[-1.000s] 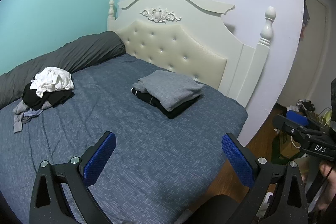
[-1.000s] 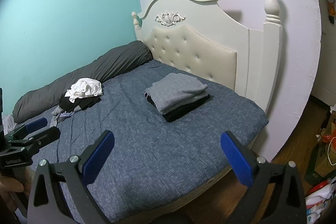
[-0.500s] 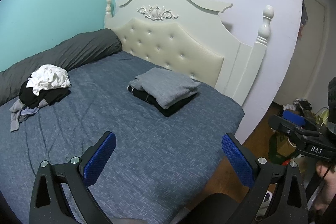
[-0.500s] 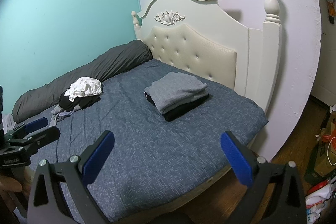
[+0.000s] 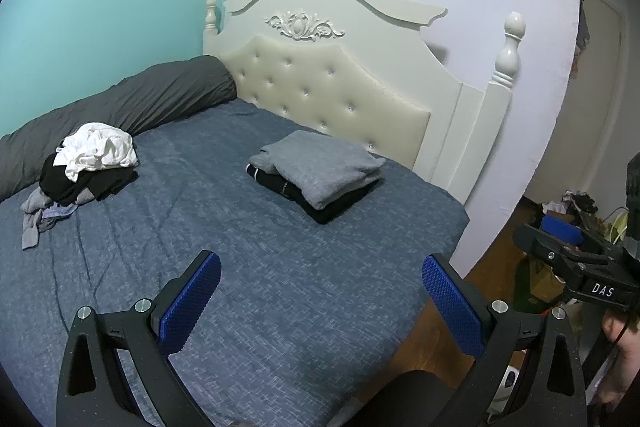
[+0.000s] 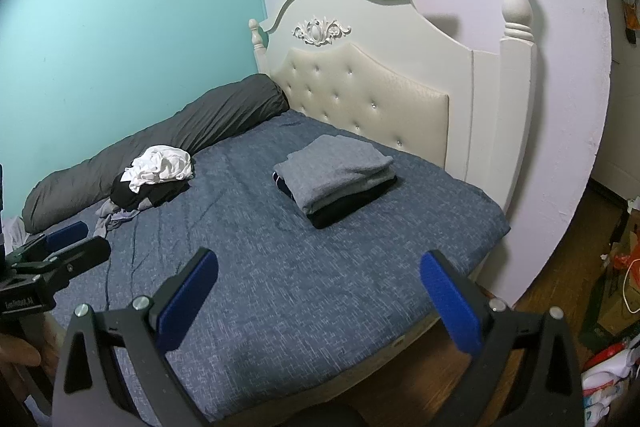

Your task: Fold clothes

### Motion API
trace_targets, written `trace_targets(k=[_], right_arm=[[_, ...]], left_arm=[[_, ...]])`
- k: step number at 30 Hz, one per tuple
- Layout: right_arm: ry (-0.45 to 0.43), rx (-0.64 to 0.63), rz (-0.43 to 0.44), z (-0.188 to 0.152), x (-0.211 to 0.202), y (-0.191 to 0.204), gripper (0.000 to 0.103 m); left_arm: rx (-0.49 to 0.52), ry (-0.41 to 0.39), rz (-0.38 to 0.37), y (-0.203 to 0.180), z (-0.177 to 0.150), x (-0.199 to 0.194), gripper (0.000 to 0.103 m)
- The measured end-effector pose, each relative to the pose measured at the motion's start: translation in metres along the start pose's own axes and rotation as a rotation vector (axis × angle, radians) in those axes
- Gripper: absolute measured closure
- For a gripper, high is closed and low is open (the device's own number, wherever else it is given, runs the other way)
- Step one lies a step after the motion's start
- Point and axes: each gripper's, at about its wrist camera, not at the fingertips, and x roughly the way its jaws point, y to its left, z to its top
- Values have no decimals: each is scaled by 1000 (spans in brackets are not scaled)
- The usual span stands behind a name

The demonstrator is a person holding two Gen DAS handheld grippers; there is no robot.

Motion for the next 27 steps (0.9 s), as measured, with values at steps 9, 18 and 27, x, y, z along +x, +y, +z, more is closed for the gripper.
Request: trace_targets(k=[9, 18, 27], right_arm=[[0, 3, -6, 1, 0, -1, 1], [3, 8, -3, 1, 2, -3, 1], [6, 10, -2, 0, 3, -3, 1]], left_arm=[[1, -8, 4, 1, 0, 0, 0], [1, 3, 4, 0, -1, 2, 0], [0, 4, 2, 1, -1, 1, 0]])
